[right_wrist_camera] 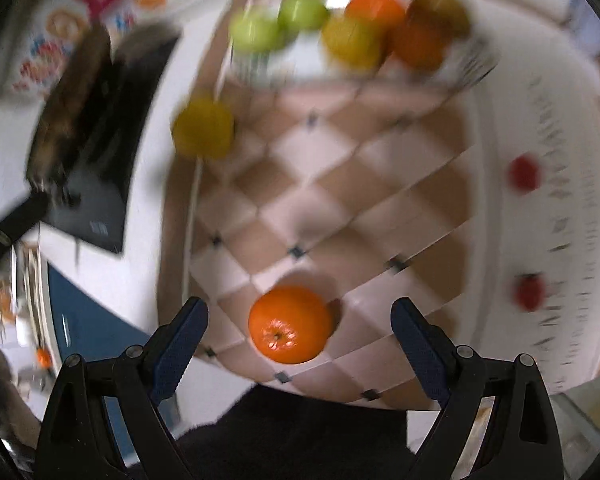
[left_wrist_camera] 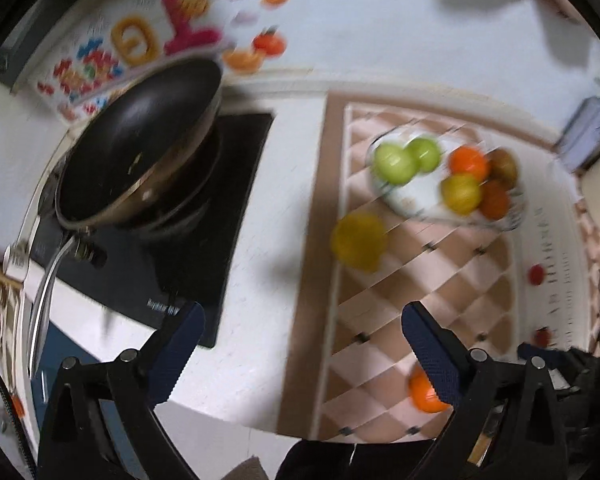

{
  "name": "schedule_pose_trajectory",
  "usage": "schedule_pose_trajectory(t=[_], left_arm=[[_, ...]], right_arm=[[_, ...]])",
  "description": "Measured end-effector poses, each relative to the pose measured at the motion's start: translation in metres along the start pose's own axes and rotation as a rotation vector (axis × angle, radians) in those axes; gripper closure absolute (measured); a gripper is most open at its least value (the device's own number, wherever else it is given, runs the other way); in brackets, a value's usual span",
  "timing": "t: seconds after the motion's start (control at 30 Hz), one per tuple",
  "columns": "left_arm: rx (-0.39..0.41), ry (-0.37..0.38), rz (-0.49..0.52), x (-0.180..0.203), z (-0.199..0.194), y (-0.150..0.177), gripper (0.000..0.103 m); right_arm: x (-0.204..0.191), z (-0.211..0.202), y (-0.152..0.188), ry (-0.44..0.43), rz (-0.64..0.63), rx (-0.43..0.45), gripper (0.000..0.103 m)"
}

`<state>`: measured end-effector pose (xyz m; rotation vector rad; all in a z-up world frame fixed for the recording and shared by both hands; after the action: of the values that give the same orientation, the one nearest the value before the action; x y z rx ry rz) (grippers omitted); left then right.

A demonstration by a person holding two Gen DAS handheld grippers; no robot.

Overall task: Organize fruits
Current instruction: 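Grasp the lemon with the left tool while the right tool grasps the tangerine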

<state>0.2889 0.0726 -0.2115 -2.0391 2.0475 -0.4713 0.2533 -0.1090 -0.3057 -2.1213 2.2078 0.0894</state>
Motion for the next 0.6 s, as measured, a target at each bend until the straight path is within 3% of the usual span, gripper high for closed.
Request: schedule_pose_trajectory(t=[0.13,0.2,0.27,0.33,0.43,0.6], left_arm=[[-0.07,-0.021,-0.048,-0.019,0.025,0.0,0.002],[-0.097,-0.018,-0.061,-0.023,0.036,-0.003,0.002],[-0.125,-0.014,-0.07,-0.024,0.047,-0.009,0.002],[-0.147,0.004,-0.071,-0.022,0.06,-0.018,0.002],[-0.174,0.022,-0.056,-0.014,0.077,-0.031,0.002],[-0.236,0.042,-0.003,0.007,0.116,-0.054,0.002]], right_arm=[[-0.015,0.044,0.005,0.025,-0.052,-0.092,0.009],[-0.022,0.056,0.009,0.04,-0.079,-0.112,0.014],[-0.026,0.064,0.01,0.064,-0.103,-0.116,0.029],[-0.029,0.068,0.012,0.079,-0.123,-0.104,0.036],[-0.028,0.065,0.013,0.107,-0.149,-0.075,0.037],[0.004,0.054,0.002,0.094,-0.062,-0.053,0.037]])
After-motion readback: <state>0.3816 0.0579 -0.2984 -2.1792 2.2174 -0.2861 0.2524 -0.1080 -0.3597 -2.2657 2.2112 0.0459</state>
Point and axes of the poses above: each gripper's, at about its wrist camera, not at the fingertips, and z roughly the way its jaws point, x to its right, y to its underside, the point moved 2 cm from there along z, roughly the way its jaws point, and after that the axes turned 10 degrees about y, right-handed, at the moved point
